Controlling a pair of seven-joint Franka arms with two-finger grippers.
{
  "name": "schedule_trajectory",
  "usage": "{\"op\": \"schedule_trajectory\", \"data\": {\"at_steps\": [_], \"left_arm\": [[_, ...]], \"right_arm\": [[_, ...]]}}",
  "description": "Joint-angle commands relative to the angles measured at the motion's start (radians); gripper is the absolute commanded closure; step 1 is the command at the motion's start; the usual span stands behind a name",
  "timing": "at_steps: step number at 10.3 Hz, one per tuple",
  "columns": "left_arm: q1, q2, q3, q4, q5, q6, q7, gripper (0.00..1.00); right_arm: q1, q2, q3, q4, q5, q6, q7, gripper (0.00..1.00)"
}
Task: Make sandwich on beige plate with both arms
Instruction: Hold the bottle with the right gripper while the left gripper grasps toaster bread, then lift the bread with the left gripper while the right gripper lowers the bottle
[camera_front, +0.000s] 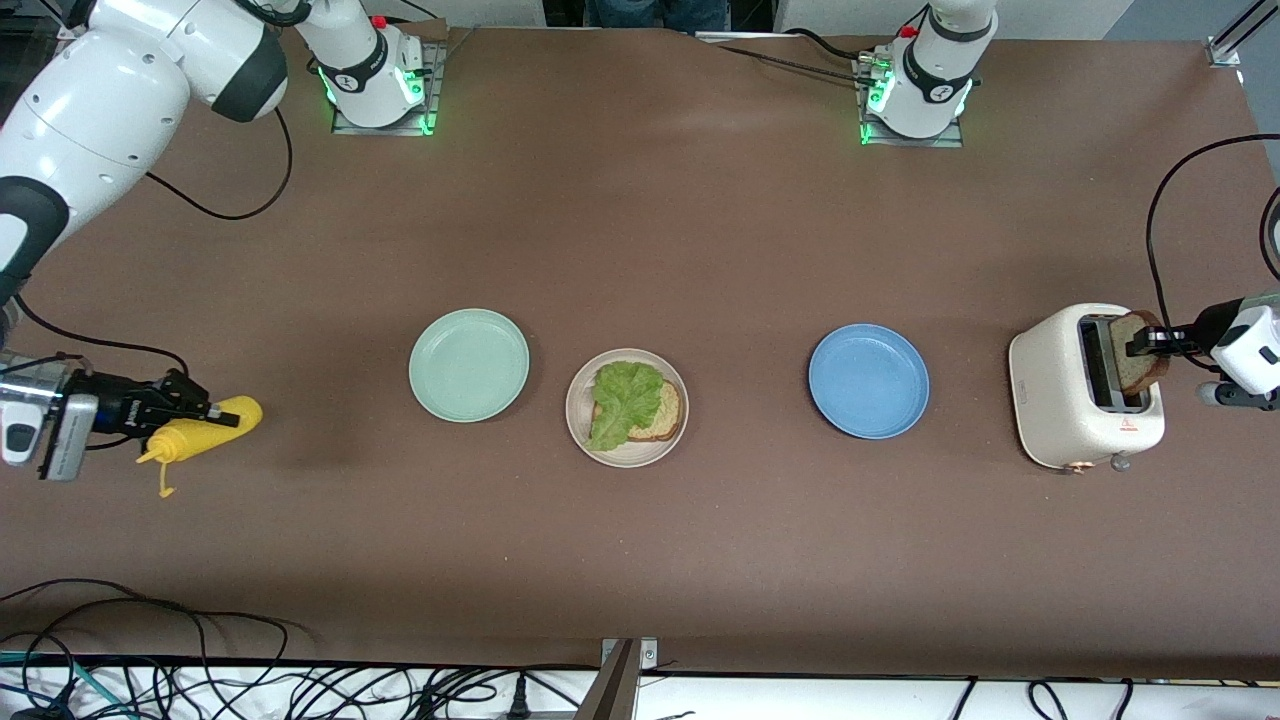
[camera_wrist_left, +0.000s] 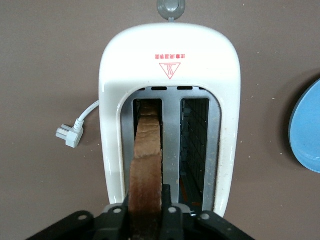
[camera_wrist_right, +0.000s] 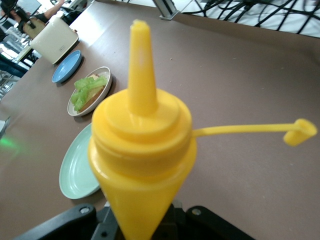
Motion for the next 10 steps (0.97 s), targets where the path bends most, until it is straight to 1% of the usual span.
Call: {"op": "schedule_trajectory", "data": {"at_steps": [1,2,3,4,5,6,7,8,9,10], "left_arm": [[0.012,-0.063,-0.006,-0.014,-0.015,0.002,0.003,1.0],[0.011,-0.093,-0.009,-0.011,-0.015,-0.016,0.003,1.0],[0.009,-0.113,-0.012,0.014,-0.018,-0.049,0.005,1.0],[0.008,-0.113,-0.022,0.064,-0.02,-0.116,-0.001,1.0],[0.0,-0.112,-0.036,0.115,-0.022,-0.16,0.005,1.0],[0.0,-0.112,-0.071,0.156,-0.029,-0.197,0.003,1.0],[0.0,-0.112,-0.114,0.21,-0.034,-0.236,-0.002,1.0],[0.0,-0.112,-0.152,0.233,-0.034,-0.252,-0.003,1.0],[0.0,-0.112,-0.179,0.238,-0.049,-0.255,0.0,1.0],[0.0,-0.113,-0.206,0.238,-0.105,-0.257,-0.006,1.0]], "right_arm": [[-0.006,-0.087,0.108,-0.134,-0.031,0.112,-0.197,1.0],[-0.006,-0.146,0.163,-0.191,-0.081,0.227,-0.298,1.0],[-0.021,-0.197,0.223,-0.236,-0.13,0.325,-0.358,1.0],[-0.03,-0.223,0.265,-0.271,-0.152,0.385,-0.406,1.0],[-0.033,-0.24,0.291,-0.317,-0.152,0.436,-0.47,1.0],[-0.047,-0.275,0.332,-0.369,-0.151,0.5,-0.516,1.0],[-0.094,-0.329,0.421,-0.436,-0.152,0.591,-0.568,1.0],[-0.113,-0.349,0.459,-0.477,-0.152,0.629,-0.602,1.0],[-0.124,-0.36,0.478,-0.491,-0.152,0.65,-0.642,1.0],[-0.127,-0.363,0.481,-0.501,-0.151,0.65,-0.683,1.0]]}}
